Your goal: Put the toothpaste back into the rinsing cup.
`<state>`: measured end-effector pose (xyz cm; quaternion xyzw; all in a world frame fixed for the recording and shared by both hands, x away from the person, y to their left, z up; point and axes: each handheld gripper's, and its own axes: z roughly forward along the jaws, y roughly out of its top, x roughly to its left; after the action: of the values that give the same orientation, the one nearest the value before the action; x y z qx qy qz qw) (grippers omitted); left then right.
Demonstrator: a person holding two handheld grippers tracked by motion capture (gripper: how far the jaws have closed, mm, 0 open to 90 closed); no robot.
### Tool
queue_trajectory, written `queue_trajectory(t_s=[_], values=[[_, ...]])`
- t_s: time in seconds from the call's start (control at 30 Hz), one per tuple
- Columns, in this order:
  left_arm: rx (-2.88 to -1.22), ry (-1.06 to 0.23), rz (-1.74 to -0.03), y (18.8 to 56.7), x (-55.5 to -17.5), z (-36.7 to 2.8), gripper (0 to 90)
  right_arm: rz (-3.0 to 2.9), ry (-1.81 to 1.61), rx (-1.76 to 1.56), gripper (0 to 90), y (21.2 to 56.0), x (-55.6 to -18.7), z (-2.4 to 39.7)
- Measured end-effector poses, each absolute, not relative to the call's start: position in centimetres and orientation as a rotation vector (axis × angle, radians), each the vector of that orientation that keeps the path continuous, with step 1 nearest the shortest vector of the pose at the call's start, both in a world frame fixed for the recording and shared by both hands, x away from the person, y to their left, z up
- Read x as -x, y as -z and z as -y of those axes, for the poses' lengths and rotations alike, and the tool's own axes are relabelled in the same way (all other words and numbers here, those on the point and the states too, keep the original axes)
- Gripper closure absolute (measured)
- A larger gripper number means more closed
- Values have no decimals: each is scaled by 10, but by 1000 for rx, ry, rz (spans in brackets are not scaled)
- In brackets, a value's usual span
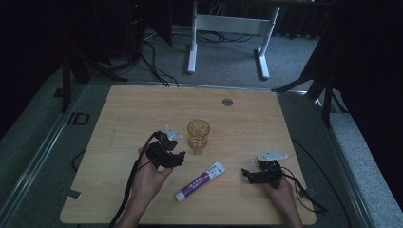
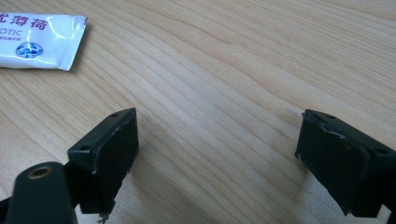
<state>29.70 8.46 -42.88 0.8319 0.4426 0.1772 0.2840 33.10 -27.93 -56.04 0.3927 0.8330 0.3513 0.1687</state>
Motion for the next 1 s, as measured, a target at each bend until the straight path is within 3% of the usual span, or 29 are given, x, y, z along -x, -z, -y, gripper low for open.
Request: queue_trajectory(t_s=[1.0], values=[[-2353,-417,-1119,444,-296,-47,474,-2369,-999,-1117,126,560,-331,279]])
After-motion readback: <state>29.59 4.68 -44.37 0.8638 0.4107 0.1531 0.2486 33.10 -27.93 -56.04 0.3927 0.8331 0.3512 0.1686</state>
